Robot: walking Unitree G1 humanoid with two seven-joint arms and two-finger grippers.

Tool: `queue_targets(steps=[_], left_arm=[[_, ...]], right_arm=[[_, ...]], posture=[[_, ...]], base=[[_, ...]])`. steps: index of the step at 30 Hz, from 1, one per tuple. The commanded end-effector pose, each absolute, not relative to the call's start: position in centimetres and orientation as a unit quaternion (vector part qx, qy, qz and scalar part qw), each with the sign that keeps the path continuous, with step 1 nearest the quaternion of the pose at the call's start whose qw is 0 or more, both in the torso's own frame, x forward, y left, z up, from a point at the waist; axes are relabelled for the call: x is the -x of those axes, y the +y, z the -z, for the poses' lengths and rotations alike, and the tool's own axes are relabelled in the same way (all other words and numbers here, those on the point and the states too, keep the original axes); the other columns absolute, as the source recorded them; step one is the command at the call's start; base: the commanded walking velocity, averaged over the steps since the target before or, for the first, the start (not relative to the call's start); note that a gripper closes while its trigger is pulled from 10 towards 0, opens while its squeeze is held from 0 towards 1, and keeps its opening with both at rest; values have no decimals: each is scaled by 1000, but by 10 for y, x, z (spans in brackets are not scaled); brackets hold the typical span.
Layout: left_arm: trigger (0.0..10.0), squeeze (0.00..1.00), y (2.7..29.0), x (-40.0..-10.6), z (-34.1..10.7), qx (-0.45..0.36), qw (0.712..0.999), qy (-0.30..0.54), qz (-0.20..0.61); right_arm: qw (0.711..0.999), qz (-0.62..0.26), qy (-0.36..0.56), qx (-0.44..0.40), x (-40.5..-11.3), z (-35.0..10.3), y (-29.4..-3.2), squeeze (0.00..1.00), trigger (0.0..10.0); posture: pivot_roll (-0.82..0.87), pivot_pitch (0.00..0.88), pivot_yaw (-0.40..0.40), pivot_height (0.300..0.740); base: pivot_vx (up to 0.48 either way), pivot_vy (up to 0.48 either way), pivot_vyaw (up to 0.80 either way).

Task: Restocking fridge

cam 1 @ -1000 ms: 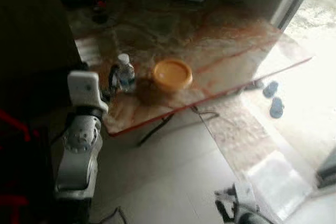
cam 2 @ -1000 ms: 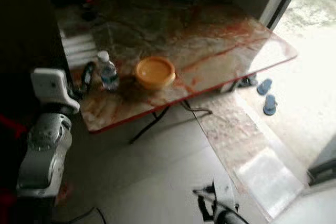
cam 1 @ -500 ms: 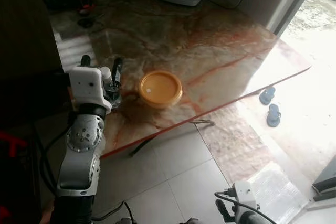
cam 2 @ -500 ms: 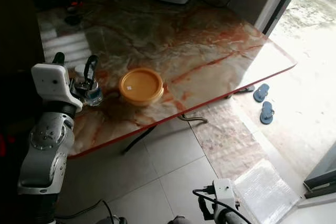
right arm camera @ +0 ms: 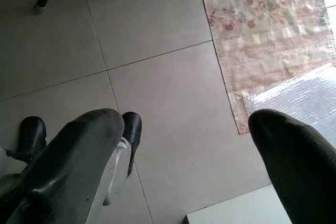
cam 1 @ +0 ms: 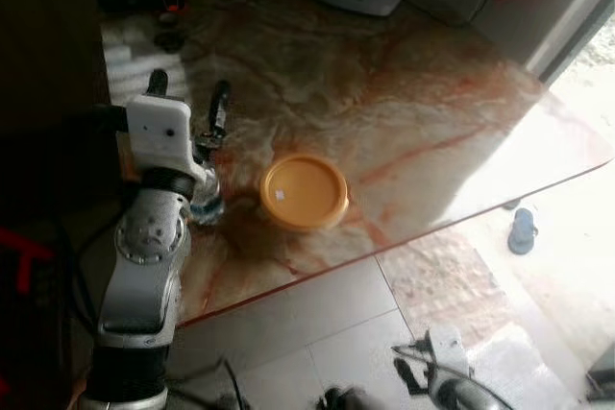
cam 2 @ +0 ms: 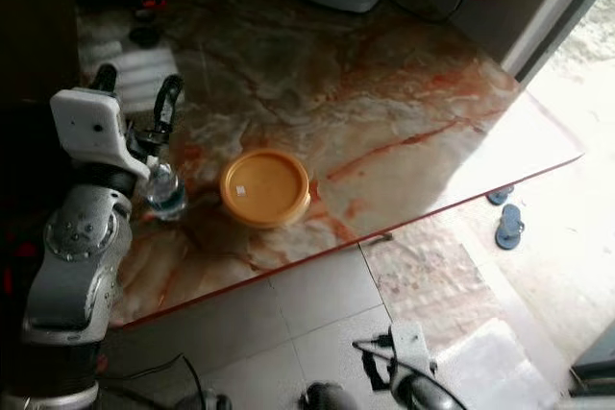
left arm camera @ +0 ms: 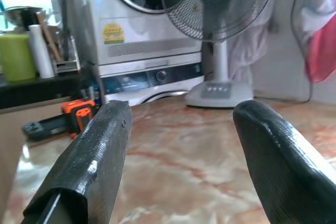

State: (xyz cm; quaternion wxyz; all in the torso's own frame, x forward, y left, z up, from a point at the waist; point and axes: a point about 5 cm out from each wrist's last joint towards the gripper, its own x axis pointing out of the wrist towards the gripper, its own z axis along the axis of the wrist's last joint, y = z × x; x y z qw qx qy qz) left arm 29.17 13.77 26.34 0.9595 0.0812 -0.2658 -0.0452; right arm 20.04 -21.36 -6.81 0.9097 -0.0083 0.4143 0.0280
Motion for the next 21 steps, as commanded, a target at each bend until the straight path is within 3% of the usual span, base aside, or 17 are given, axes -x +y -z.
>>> queue_targets(steps=[1,7,9,11,21], left_arm=[[10000,0,141,-289,-264,-80,960,-265,43],[10000,0,141,-288,-265,-81,961,-262,44],[10000,0,145,-293,-308,-46,961,-263,74],[10000,0,153,-300,-331,-34,973,-214,84],[10000,0,168,-309,-316,-114,982,-24,149]], right_arm=[[903,-26,429,0,-191,74,-212,0,10000],[903,-26,429,0,-191,74,-212,0,10000],[902,-29,431,-1,-192,74,-210,0,10000],[901,-32,432,-2,-193,74,-210,0,10000],[898,-39,438,1,-193,74,-207,0,10000]], posture=[[55,201,-116,740],[55,201,-116,740],[78,195,-109,740],[89,191,-107,740],[107,178,-95,740]], base=[[0,0,0],[0,0,0],[0,0,0],[0,0,0],[0,0,0]])
